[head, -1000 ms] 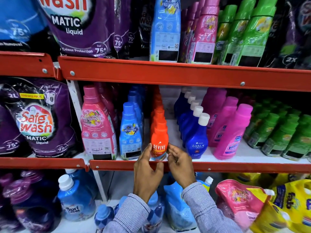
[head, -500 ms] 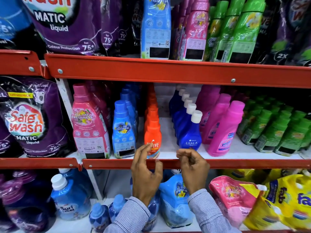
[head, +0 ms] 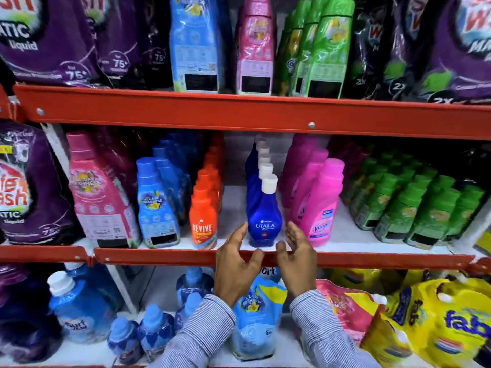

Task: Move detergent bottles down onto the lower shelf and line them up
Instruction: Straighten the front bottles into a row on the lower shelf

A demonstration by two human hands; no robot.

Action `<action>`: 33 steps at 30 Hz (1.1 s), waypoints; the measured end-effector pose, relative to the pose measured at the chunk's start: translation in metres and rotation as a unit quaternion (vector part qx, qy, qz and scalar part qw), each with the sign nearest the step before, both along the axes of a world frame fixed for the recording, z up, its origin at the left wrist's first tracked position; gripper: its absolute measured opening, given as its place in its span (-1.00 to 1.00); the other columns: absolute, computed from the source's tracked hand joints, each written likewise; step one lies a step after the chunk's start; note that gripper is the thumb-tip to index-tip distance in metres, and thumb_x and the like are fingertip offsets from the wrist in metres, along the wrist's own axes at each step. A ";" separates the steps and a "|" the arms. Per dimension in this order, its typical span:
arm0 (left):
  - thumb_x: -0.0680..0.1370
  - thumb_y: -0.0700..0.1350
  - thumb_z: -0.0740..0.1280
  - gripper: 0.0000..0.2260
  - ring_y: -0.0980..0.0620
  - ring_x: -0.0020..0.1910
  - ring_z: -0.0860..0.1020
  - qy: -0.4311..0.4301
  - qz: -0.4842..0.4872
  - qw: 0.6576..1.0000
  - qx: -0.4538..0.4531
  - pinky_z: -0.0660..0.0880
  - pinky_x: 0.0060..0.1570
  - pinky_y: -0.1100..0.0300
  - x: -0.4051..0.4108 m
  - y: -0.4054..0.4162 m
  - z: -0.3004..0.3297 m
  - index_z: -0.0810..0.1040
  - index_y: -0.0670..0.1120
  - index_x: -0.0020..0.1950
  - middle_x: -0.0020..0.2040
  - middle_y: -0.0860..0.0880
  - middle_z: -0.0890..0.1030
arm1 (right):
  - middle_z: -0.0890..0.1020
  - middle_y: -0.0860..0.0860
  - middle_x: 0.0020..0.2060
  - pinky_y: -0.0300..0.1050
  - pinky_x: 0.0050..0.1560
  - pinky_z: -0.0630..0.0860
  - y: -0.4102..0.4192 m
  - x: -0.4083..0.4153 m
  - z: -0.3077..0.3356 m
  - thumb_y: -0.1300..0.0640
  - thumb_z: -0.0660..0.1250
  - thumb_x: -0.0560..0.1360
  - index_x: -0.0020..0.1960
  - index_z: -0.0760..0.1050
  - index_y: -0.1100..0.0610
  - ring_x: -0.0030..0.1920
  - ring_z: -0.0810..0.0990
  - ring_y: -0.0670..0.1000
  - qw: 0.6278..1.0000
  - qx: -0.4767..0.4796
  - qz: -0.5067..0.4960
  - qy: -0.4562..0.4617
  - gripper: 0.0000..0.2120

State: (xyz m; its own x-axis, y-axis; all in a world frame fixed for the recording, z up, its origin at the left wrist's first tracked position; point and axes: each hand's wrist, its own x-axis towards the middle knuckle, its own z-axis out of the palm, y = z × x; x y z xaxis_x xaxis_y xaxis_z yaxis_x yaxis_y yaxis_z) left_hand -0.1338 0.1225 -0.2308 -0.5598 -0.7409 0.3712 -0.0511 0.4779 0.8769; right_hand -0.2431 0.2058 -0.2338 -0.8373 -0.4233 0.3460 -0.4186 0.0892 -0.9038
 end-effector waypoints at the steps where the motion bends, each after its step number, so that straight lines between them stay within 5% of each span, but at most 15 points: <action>1: 0.39 0.05 0.33 -0.36 0.09 0.35 0.57 -0.003 0.000 1.000 0.003 0.51 0.37 -0.10 -0.002 -0.001 0.000 0.46 -0.05 0.48 0.36 0.02 0.62 | 0.58 0.09 0.29 0.02 0.34 0.49 -0.001 -0.003 0.001 0.14 0.25 0.40 0.40 0.39 0.19 0.25 0.59 0.02 1.000 0.009 0.013 0.003 -0.44; 4: 0.39 0.04 0.33 -0.37 0.14 0.35 0.57 -0.008 0.006 1.000 0.002 0.52 0.37 -0.10 -0.003 0.000 0.001 0.47 -0.03 0.48 0.36 0.06 0.62 | 0.63 0.05 0.24 0.01 0.29 0.53 0.000 -0.009 0.001 0.19 0.25 0.41 0.38 0.43 0.13 0.18 0.63 -0.10 0.999 0.009 0.045 -0.003 -0.48; 8: 0.41 0.01 0.33 -0.38 0.16 0.36 0.55 -0.017 0.001 1.000 -0.002 0.51 0.38 -0.10 -0.004 0.000 0.002 0.46 -0.01 0.49 0.38 0.08 0.60 | 0.66 -0.04 0.12 -0.35 0.12 0.54 0.003 -0.015 0.001 0.39 0.27 0.46 0.35 0.46 0.13 -0.01 0.61 -0.39 0.997 -0.015 0.075 -0.024 -0.52; 16: 0.40 0.01 0.32 -0.36 0.18 0.37 0.54 -0.009 0.002 1.000 0.001 0.51 0.39 -0.09 -0.008 -0.001 -0.001 0.45 0.00 0.50 0.38 0.08 0.60 | 0.66 -0.04 0.06 -0.53 -0.01 0.47 0.005 -0.016 0.003 0.44 0.26 0.47 0.29 0.51 0.18 -0.06 0.60 -0.43 0.995 -0.043 0.085 -0.034 -0.57; 23: 0.38 0.05 0.32 -0.33 0.17 0.40 0.51 -0.012 0.007 1.000 0.019 0.48 0.43 -0.07 -0.012 -0.006 -0.013 0.42 0.01 0.52 0.41 0.07 0.58 | 0.62 -0.19 0.03 -0.55 0.00 0.45 0.006 -0.014 0.005 0.45 0.24 0.48 0.31 0.49 0.18 -0.04 0.58 -0.46 0.994 -0.043 0.096 -0.034 -0.56; 29: 0.37 0.07 0.31 -0.30 0.15 0.42 0.51 -0.004 -0.004 1.000 0.024 0.46 0.45 -0.06 -0.012 -0.009 -0.015 0.41 -0.01 0.53 0.43 0.05 0.56 | 0.63 -0.09 0.12 -0.52 0.04 0.46 0.007 -0.014 0.005 0.42 0.23 0.49 0.34 0.47 0.19 0.01 0.58 -0.43 0.994 -0.037 0.098 -0.025 -0.56; 33: 0.38 0.10 0.30 -0.31 0.08 0.44 0.49 0.024 0.016 0.999 0.045 0.46 0.45 -0.11 -0.011 -0.005 -0.017 0.44 -0.02 0.52 0.46 0.00 0.54 | 0.70 0.01 0.11 -0.24 0.18 0.55 0.013 -0.017 -0.003 0.41 0.24 0.48 0.28 0.54 0.12 0.10 0.67 -0.17 0.996 -0.059 0.061 -0.031 -0.57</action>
